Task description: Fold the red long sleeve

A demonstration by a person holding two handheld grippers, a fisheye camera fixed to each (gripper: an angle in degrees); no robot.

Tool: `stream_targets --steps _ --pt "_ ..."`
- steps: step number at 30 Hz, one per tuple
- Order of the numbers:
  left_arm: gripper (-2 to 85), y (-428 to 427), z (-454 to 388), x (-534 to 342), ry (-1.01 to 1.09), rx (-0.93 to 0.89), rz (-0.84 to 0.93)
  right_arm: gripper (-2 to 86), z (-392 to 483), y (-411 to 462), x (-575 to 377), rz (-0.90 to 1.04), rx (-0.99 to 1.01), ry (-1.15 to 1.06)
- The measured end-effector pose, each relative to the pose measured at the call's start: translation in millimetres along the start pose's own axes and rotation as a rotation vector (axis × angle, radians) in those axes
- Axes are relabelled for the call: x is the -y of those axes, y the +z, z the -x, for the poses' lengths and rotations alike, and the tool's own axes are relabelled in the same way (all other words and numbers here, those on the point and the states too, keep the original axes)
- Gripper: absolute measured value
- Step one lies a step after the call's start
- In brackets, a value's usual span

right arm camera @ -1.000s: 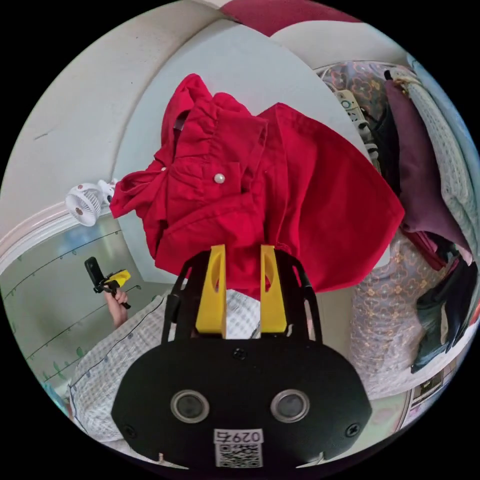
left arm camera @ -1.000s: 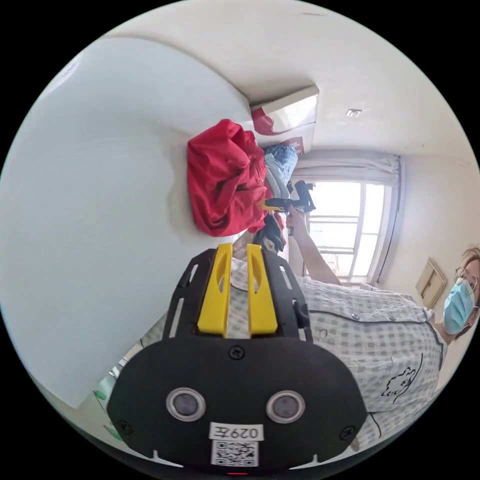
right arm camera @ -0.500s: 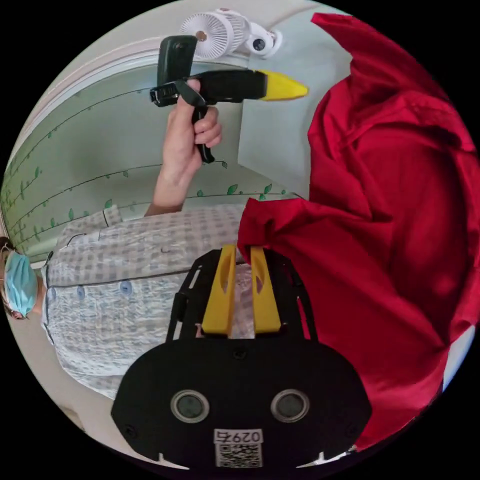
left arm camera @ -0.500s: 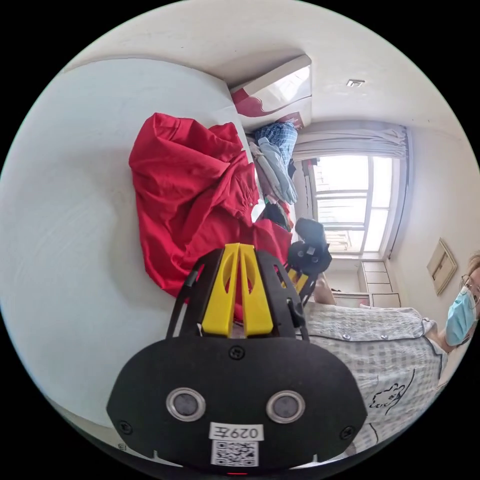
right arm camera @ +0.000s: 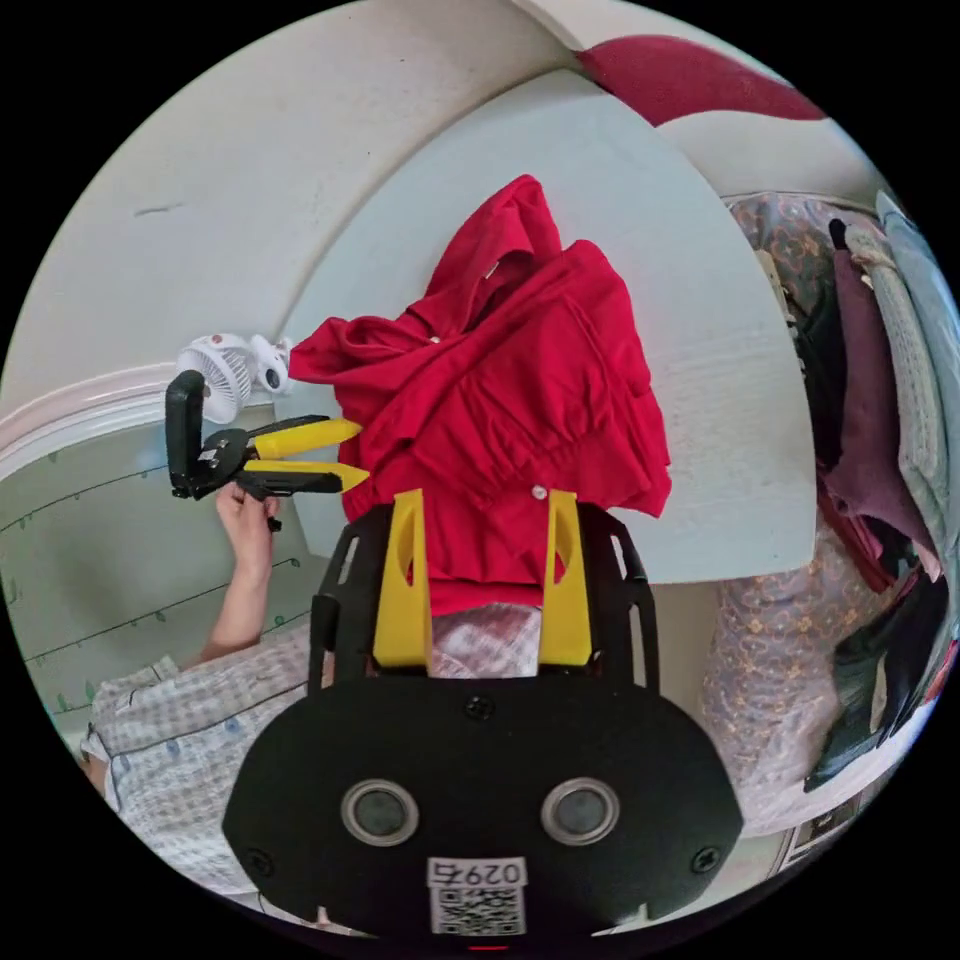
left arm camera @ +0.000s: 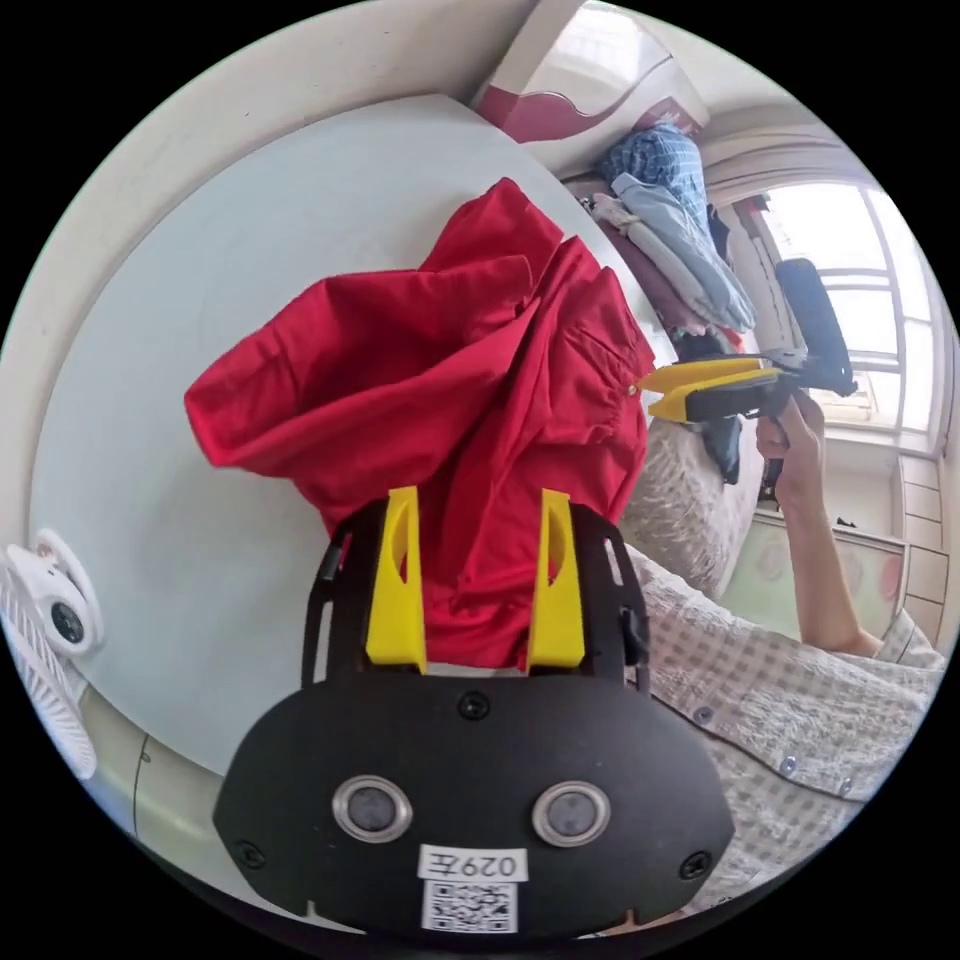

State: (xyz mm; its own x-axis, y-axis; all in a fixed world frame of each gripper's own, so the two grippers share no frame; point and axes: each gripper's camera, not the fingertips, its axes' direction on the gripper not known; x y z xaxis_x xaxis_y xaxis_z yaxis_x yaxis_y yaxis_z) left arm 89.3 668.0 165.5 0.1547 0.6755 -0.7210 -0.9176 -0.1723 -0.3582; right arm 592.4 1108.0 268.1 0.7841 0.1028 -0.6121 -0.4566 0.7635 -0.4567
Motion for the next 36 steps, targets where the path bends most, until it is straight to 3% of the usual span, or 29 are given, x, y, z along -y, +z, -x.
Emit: stream_targets --steps 2,5,11,15,18,21,25,26,28,31,33,36 --pt "12.9 9.7 -9.5 16.9 0.029 0.032 0.03 11.7 1.1 19.9 11.4 0.066 -0.051 0.006" --pt "3.0 27.0 -15.1 30.4 0.068 0.036 0.111 5.2 18.7 28.3 14.0 0.117 -0.202 -0.05" --pt "-0.9 -76.2 33.3 -73.4 -0.178 -0.043 -0.264 1.5 27.8 -82.3 -25.0 -0.14 -0.478 -0.059" --pt "-0.9 -122.9 93.6 -192.3 -0.517 -0.028 -0.493 0.9 -6.1 -181.4 -49.6 -0.35 -0.575 0.11" --pt "-0.9 -117.0 122.3 -260.1 -0.669 -0.135 -0.592 0.6 -38.6 -206.5 -46.2 -0.28 -0.474 0.209" --pt "-0.9 -119.0 122.8 -322.2 -0.736 -0.242 -0.779 0.4 -27.5 -217.2 -60.8 -0.366 -0.288 0.104" --pt "-1.0 -135.7 96.5 -373.2 -0.754 -0.205 -0.987 -0.1 25.0 -188.8 -66.0 -0.377 -0.213 -0.098" --pt "-1.0 -135.6 94.2 -368.1 -0.733 -0.195 -0.966 -0.2 32.7 -175.9 -60.0 -0.343 -0.189 -0.135" --pt "-1.0 -115.4 95.2 -315.8 -0.661 -0.165 -0.718 -0.3 60.5 -99.5 -23.7 -0.111 -0.11 -0.211" --pt "-1.0 -67.4 85.3 -228.2 -0.473 -0.238 -0.485 -0.5 101.2 -0.3 2.2 0.144 -0.233 -0.294" --pt "-1.0 -44.6 70.4 -180.0 -0.364 -0.249 -0.39 -0.5 119.3 32.1 3.4 0.178 -0.332 -0.329" --pt "-1.0 -23.3 49.0 -112.9 -0.25 -0.105 -0.262 -0.5 129.9 60.2 0.0 0.255 -0.363 -0.353"
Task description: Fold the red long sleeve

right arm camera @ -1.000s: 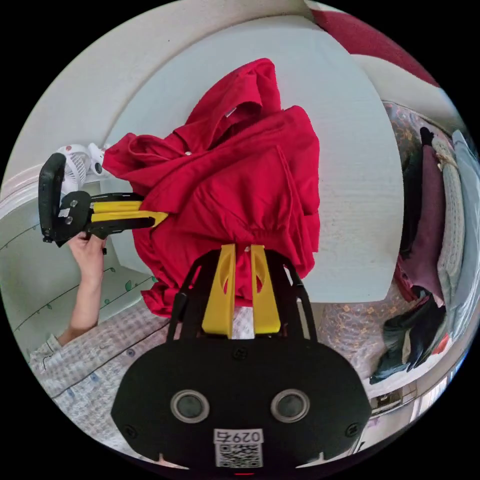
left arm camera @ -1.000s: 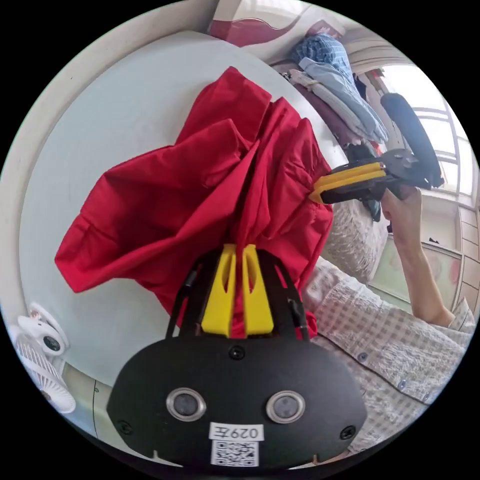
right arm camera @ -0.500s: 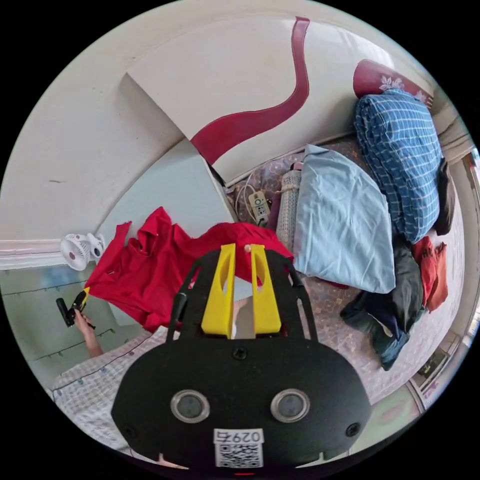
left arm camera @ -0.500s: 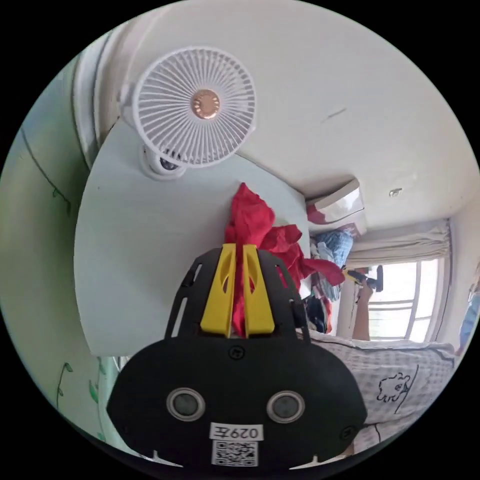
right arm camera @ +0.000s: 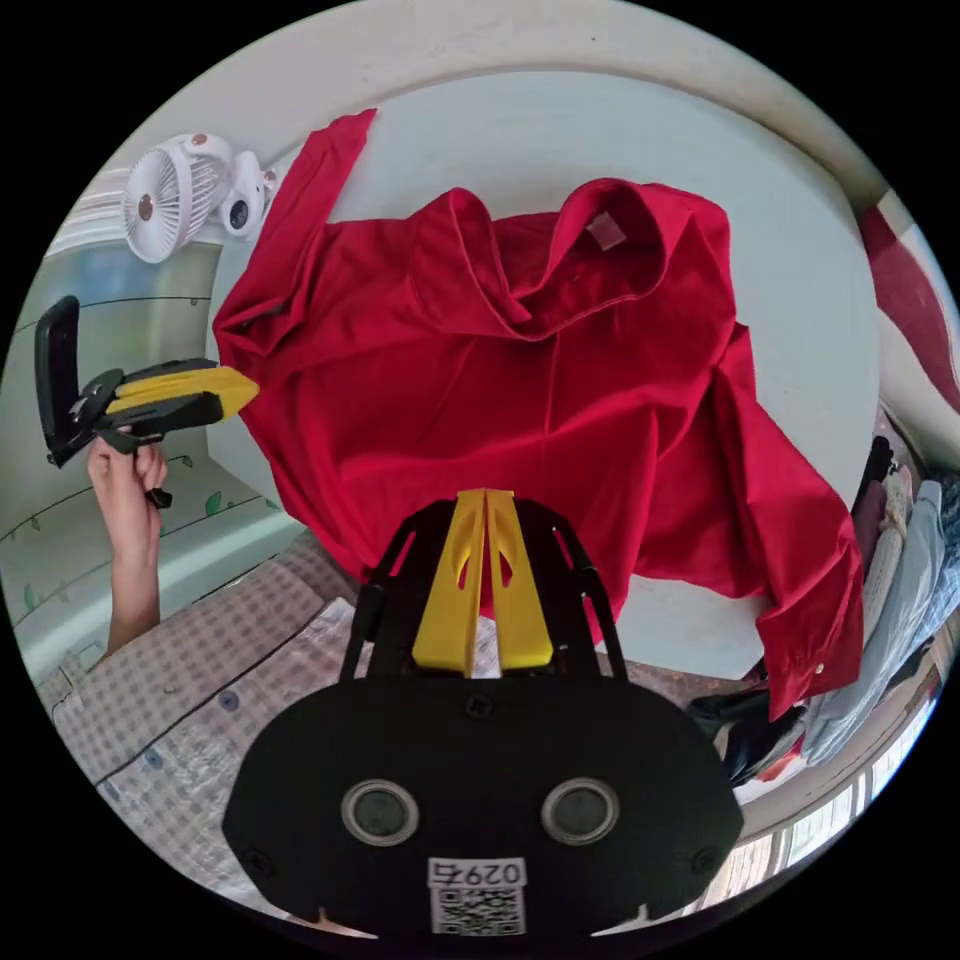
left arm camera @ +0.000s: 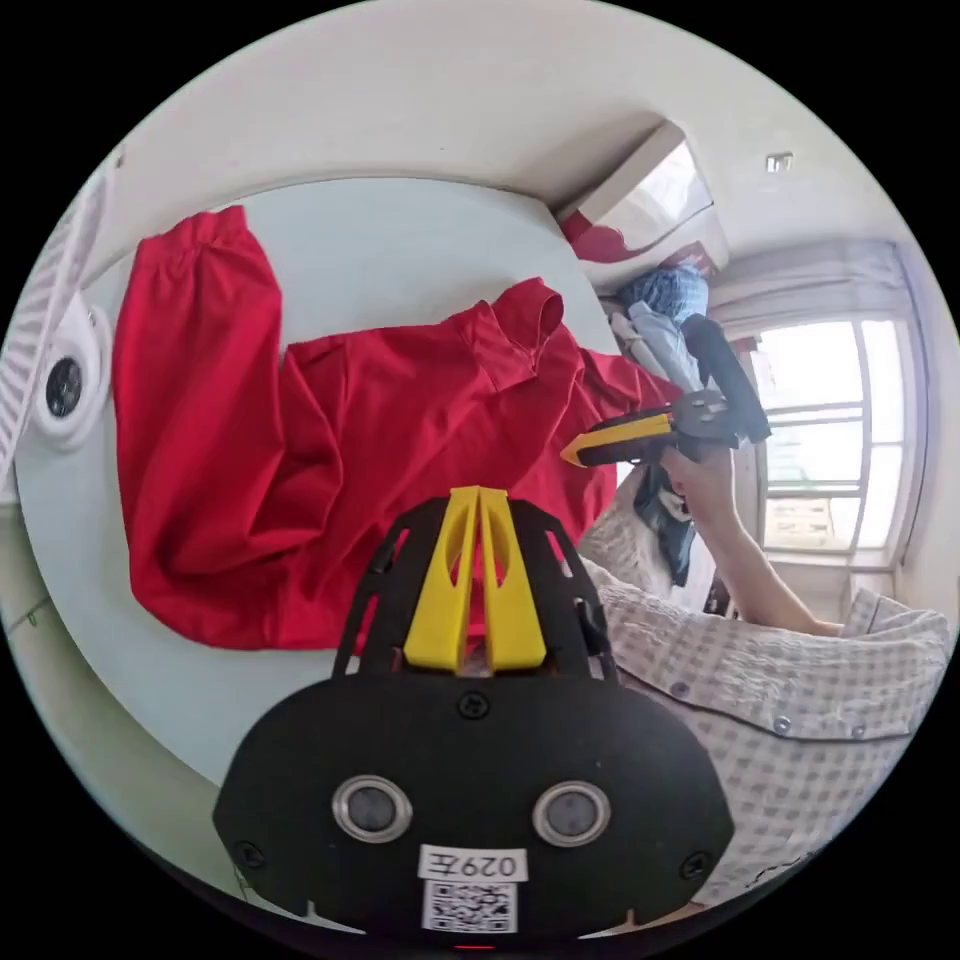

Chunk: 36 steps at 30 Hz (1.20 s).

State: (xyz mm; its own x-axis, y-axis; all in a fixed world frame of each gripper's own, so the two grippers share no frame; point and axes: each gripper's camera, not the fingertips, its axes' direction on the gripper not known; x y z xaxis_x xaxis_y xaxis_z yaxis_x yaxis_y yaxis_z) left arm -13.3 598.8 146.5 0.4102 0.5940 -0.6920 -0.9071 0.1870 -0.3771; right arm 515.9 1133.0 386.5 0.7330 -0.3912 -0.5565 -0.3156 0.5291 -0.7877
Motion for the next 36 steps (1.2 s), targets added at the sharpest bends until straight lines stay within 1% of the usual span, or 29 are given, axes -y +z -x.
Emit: stream_targets --steps 2,4,6,9,12,14,16,18,20,21,23,24,25,27,30,32,34,36 --pt "-1.0 17.2 -12.3 28.1 0.064 0.05 0.027 -0.6 2.6 13.4 -2.0 0.059 -0.061 0.002" --pt "-1.0 38.4 -16.5 61.7 0.122 0.041 0.051 -0.6 0.4 16.2 -13.6 0.039 -0.118 -0.001" --pt "-1.0 54.3 -10.9 83.4 0.127 0.038 0.085 -0.6 -7.9 19.5 -20.6 0.049 -0.119 0.012" --pt "-1.0 68.8 3.1 109.1 0.149 0.215 0.164 -0.6 -35.8 18.5 -36.2 0.02 -0.109 0.075" --pt "-1.0 36.0 35.6 111.0 -0.051 0.366 0.082 -0.5 -79.6 15.9 -55.9 0.036 -0.093 0.193" --pt "-1.0 8.8 39.3 98.4 -0.092 0.334 -0.019 -0.5 -98.3 11.3 -69.5 0.031 -0.028 0.187" --pt "-1.0 -14.2 25.8 75.6 -0.082 0.21 -0.109 -0.5 -110.2 -13.0 -82.3 -0.095 0.114 0.127" --pt "-1.0 -14.1 6.8 57.2 -0.073 0.159 -0.126 -0.5 -113.1 -28.7 -77.5 -0.154 0.131 0.085" --pt "-1.0 4.8 -9.4 42.3 -0.09 0.102 -0.083 -0.5 -113.4 -33.4 -60.4 -0.158 0.05 0.057" --pt "-1.0 26.4 -18.1 33.8 -0.103 0.066 -0.034 -0.5 -112.8 -28.4 -44.4 -0.128 -0.014 0.032" --pt "-1.0 64.3 -26.7 22.9 -0.144 0.106 0.065 -0.5 -110.9 -11.4 -18.9 -0.039 -0.08 -0.021" --pt "-1.0 86.1 -28.9 16.6 -0.19 0.176 0.127 -0.5 -108.6 0.9 -5.6 0.016 -0.119 -0.057" --pt "-1.0 101.2 -30.0 12.0 -0.222 0.215 0.153 -0.5 -105.9 13.0 4.6 0.06 -0.178 -0.086" --pt "-1.0 112.7 -28.5 11.3 -0.248 0.225 0.16 -0.5 -99.8 12.5 12.6 0.056 -0.229 -0.144" --pt "-1.0 99.8 -18.9 26.1 -0.29 0.221 0.134 -0.5 -100.9 7.1 29.8 0.06 -0.253 -0.174" --pt "-1.0 87.2 -11.4 43.2 -0.293 0.247 0.095 -0.5 -106.3 -1.6 44.2 0.025 -0.273 -0.174" --pt "-1.0 68.7 -2.2 75.2 -0.28 0.336 0.057 -0.5 -116.8 -17.1 68.9 -0.049 -0.329 -0.153" --pt "-1.0 57.8 5.4 102.2 -0.276 0.376 0.068 -0.5 -125.9 -28.3 90.4 -0.083 -0.358 -0.139"
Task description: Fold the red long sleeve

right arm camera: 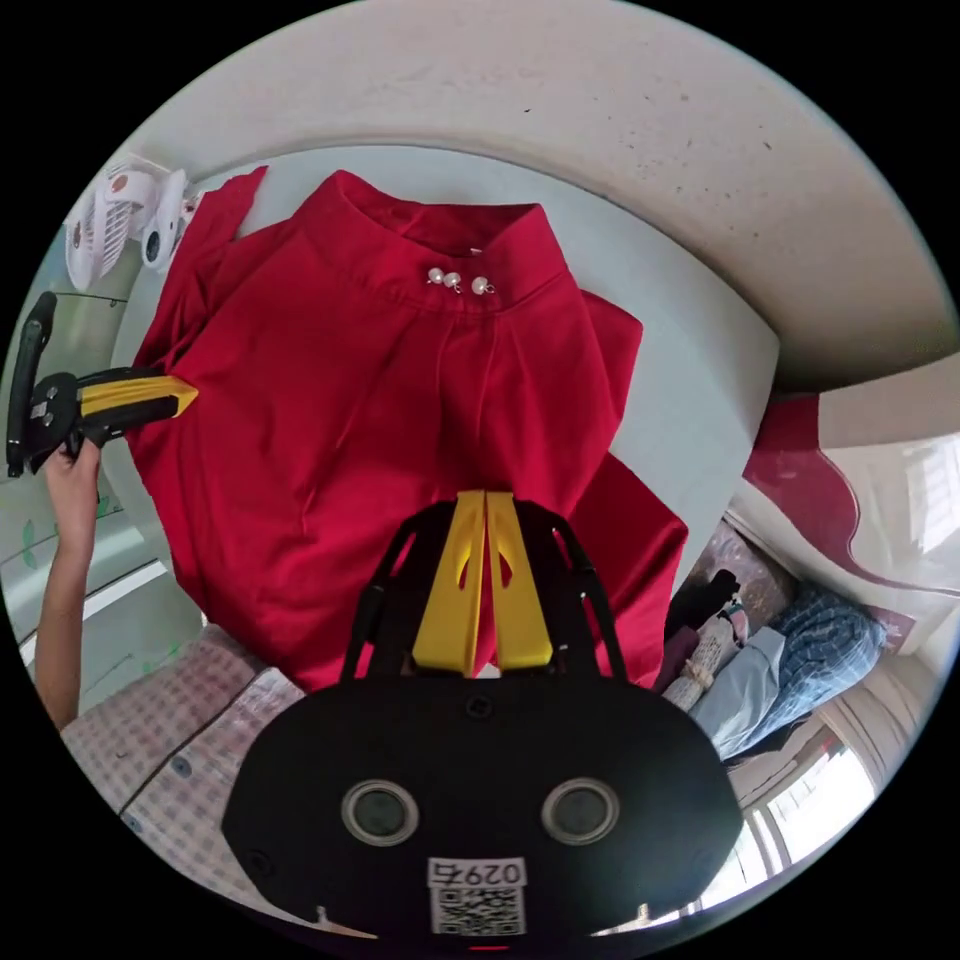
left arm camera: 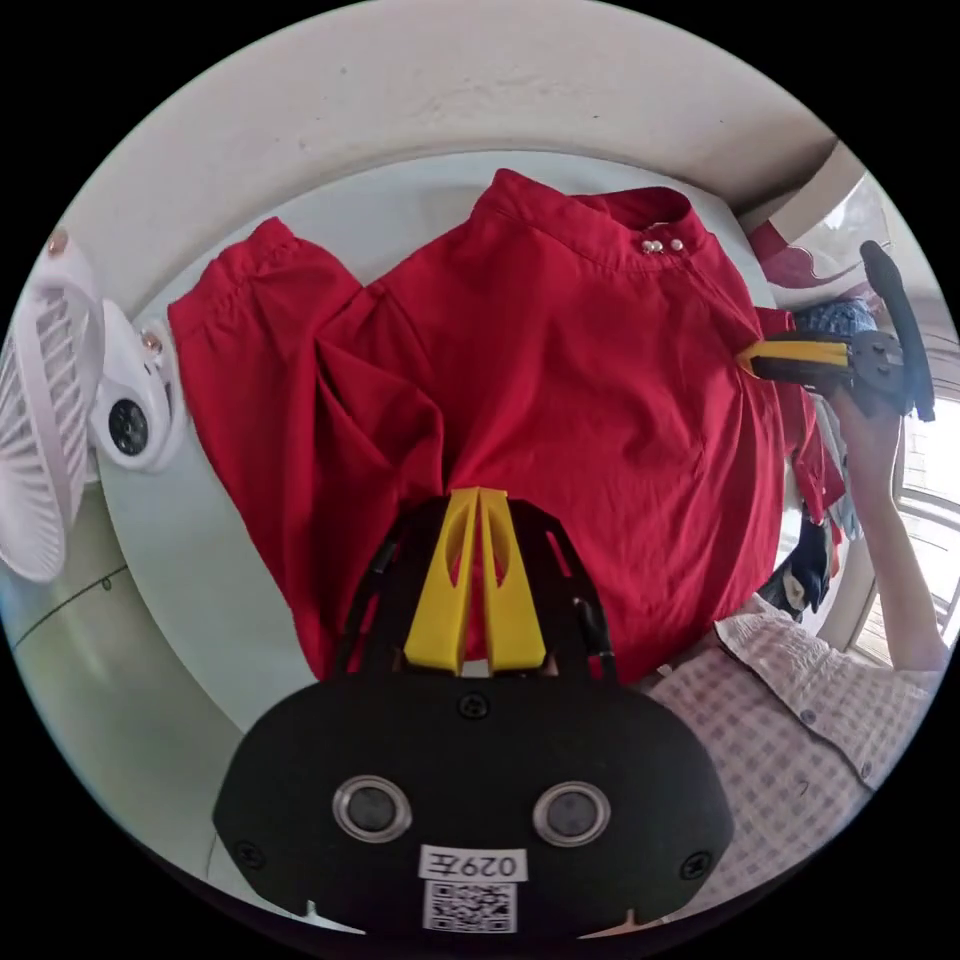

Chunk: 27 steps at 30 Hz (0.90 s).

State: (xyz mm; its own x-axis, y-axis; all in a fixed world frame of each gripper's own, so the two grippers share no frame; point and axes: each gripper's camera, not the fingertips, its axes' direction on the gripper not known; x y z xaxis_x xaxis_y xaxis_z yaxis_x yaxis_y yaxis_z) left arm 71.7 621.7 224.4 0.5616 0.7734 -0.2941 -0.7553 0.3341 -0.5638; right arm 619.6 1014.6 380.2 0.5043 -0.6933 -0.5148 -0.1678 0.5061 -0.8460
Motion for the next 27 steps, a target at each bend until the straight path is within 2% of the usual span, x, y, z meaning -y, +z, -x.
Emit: stream_targets --steps 3,4,6,7,10,14,17,18,20,23,25,27 --pt "-1.0 -13.5 6.4 37.7 -0.005 0.032 0.058 -0.5 -28.9 -4.2 27.8 0.068 0.096 0.04" --pt "-1.0 -24.3 6.2 41.7 -0.016 0.059 0.072 -0.5 -32.7 -15.5 23.8 0.039 0.139 0.02" --pt "-1.0 -55.0 -0.7 25.8 -0.018 0.05 -0.041 -0.5 -29.5 -40.6 -0.6 -0.07 0.184 -0.019" --pt "-1.0 -70.0 -6.7 9.9 -0.014 0.003 -0.087 -0.5 -23.8 -48.5 -21.4 -0.088 0.207 -0.034" --pt "-1.0 -70.9 -29.4 -28.2 0.046 -0.169 -0.068 -0.5 -0.6 -31.8 -76.6 -0.008 0.288 -0.035" --pt "-1.0 -37.3 -64.3 -51.1 0.139 -0.21 0.046 -0.5 39.1 11.0 -122.4 0.106 0.365 0.017" --pt "-1.0 -16.8 -87.3 -55.6 0.244 -0.183 0.136 -0.5 72.5 38.2 -137.0 0.182 0.299 0.061" --pt "-1.0 -11.4 -91.8 -60.0 0.284 -0.078 0.189 -0.5 83.4 48.8 -139.6 0.222 0.198 0.083" --pt "-1.0 -14.5 -84.6 -72.1 0.313 -0.016 0.155 -0.5 95.0 49.1 -143.0 0.183 0.078 0.088" --pt "-1.0 -11.3 -38.7 -98.9 0.259 0.086 0.163 -0.5 97.0 45.1 -138.7 0.193 0.07 0.135" --pt "-1.0 -7.5 19.3 -124.5 0.141 0.151 0.202 -0.6 96.1 43.0 -130.6 0.224 0.081 0.155" --pt "-1.0 -13.8 60.1 -144.4 0.056 0.08 0.198 -0.6 96.0 40.5 -126.5 0.233 0.09 0.17"
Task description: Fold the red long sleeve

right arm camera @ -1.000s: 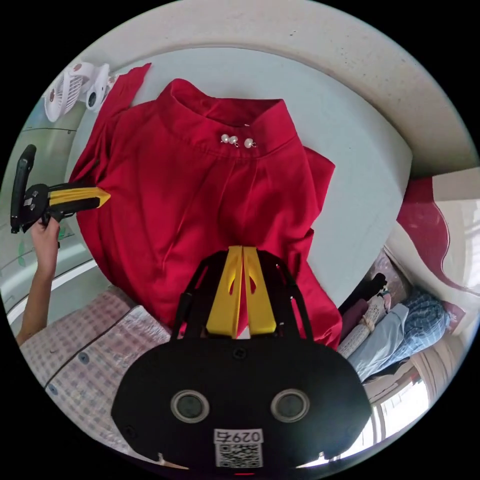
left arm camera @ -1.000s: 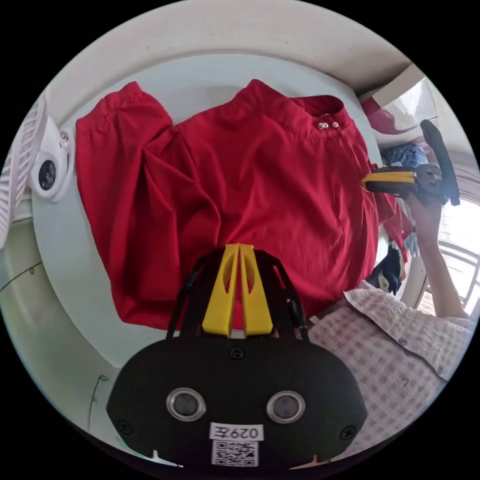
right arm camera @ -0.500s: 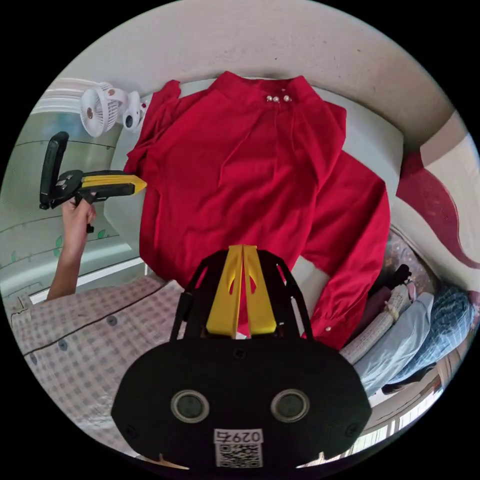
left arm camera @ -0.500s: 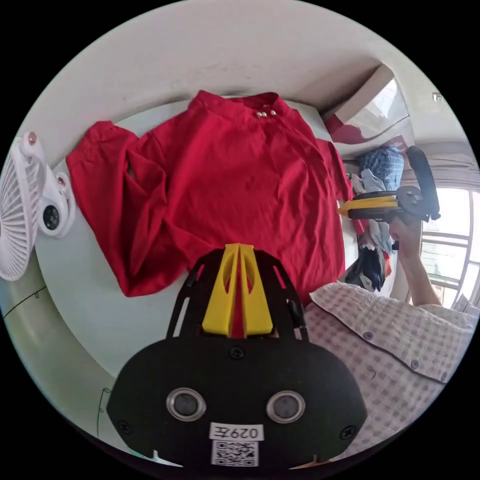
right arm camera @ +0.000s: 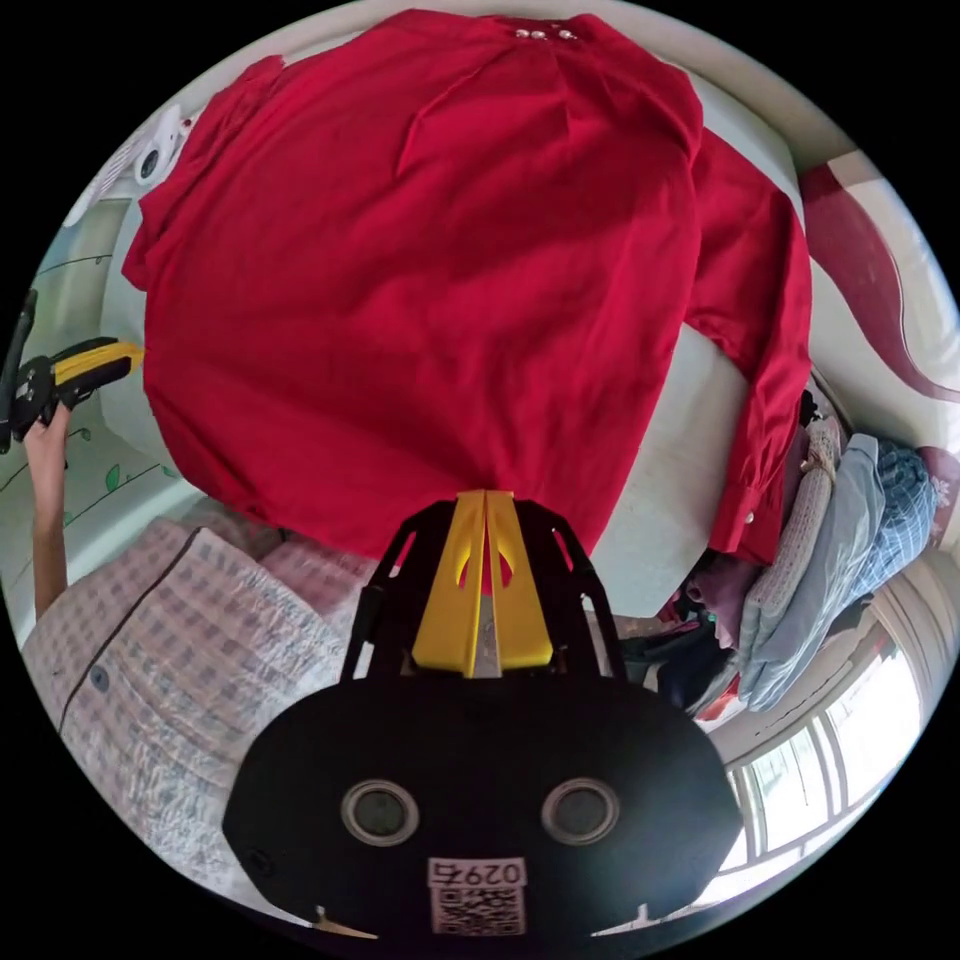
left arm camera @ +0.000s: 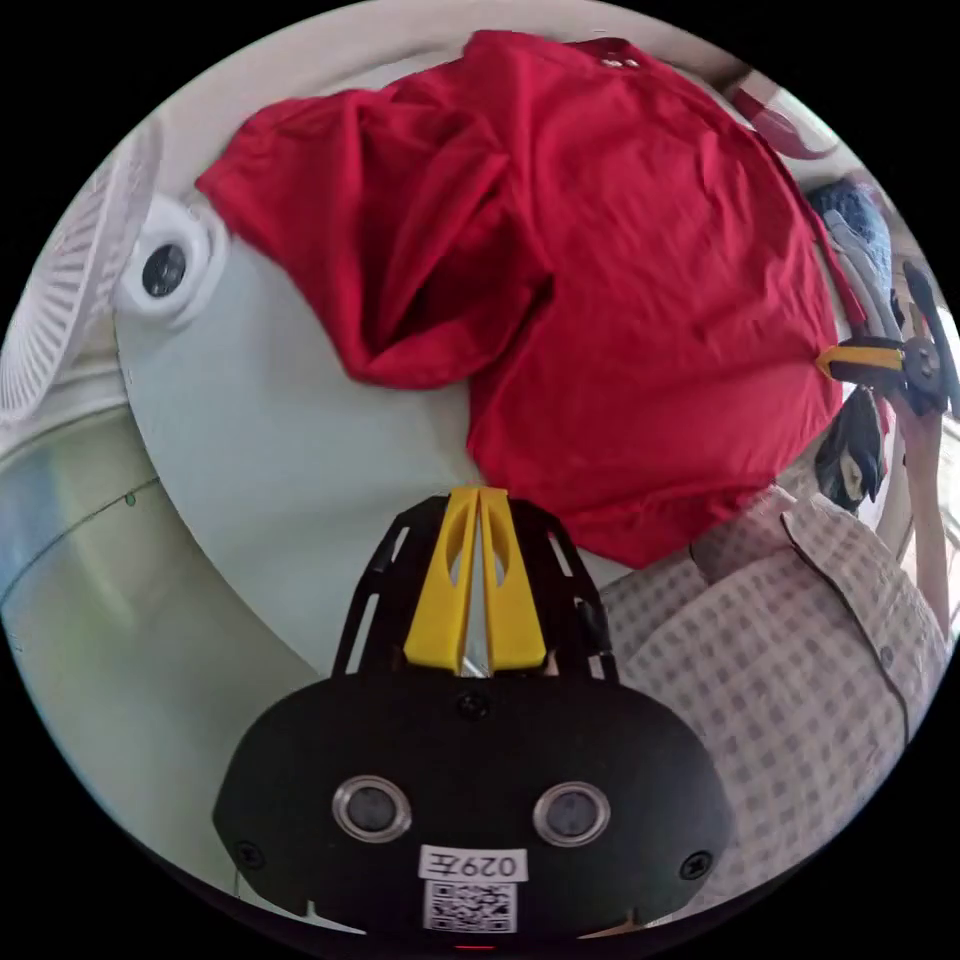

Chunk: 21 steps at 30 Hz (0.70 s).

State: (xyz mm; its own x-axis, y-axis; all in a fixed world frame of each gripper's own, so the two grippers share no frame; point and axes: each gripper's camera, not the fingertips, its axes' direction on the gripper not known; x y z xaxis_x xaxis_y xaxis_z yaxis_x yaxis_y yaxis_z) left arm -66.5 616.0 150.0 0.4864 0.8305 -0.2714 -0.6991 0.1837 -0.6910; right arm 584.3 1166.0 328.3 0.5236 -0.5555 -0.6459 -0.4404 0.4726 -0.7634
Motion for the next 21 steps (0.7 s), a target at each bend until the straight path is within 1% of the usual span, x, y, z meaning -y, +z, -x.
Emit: stream_targets --steps 2,3,4,6,8,9,11,13,14,16,18,19,21 --pt "-1.0 -10.2 24.5 -21.2 -0.035 -0.073 -0.054 -0.6 1.6 -2.9 0.9 0.0 0.001 0.017" --pt "-1.0 -21.5 30.5 -32.0 -0.037 -0.117 -0.12 -0.6 3.4 -4.9 0.6 -0.006 -0.002 0.029" --pt "-1.0 -32.6 28.9 -38.0 -0.024 -0.156 -0.177 -0.6 5.4 -6.7 -0.3 -0.015 -0.007 0.043" --pt "-1.0 -44.1 13.5 -37.2 0.033 -0.21 -0.232 -0.6 9.5 -9.2 -1.8 -0.027 -0.02 0.059" --pt "-1.0 -44.8 -11.3 -26.8 0.116 -0.269 -0.253 -0.5 13.4 -11.4 -2.6 -0.036 -0.032 0.077" --pt "-1.0 -39.6 -31.4 -15.5 0.178 -0.277 -0.233 -0.5 15.6 -12.9 -2.9 -0.04 -0.038 0.093" --pt "-1.0 -29.4 -61.1 1.8 0.249 -0.215 -0.186 -0.5 19.2 -14.9 -3.2 -0.045 -0.049 0.109" --pt "-1.0 -13.5 -91.3 19.3 0.303 -0.075 -0.148 -0.5 23.2 -17.5 -3.8 -0.052 -0.061 0.128" --pt "-1.0 -8.6 -96.9 22.5 0.324 -0.064 -0.126 -0.5 24.1 -18.1 -3.8 -0.053 -0.063 0.131" --pt "-1.0 11.1 -118.0 24.6 0.485 -0.144 -0.016 -0.5 26.0 -20.6 -3.7 -0.054 -0.064 0.146" --pt "-1.0 29.1 -131.5 15.3 0.603 -0.191 0.081 -0.5 25.9 -22.6 -3.7 -0.054 -0.056 0.158" --pt "-1.0 35.7 -135.1 4.6 0.651 -0.207 0.104 -0.5 25.2 -23.8 -3.9 -0.055 -0.048 0.167" --pt "-1.0 42.4 -132.7 -9.6 0.668 -0.21 0.157 -0.5 23.9 -25.6 -4.7 -0.06 -0.034 0.182"
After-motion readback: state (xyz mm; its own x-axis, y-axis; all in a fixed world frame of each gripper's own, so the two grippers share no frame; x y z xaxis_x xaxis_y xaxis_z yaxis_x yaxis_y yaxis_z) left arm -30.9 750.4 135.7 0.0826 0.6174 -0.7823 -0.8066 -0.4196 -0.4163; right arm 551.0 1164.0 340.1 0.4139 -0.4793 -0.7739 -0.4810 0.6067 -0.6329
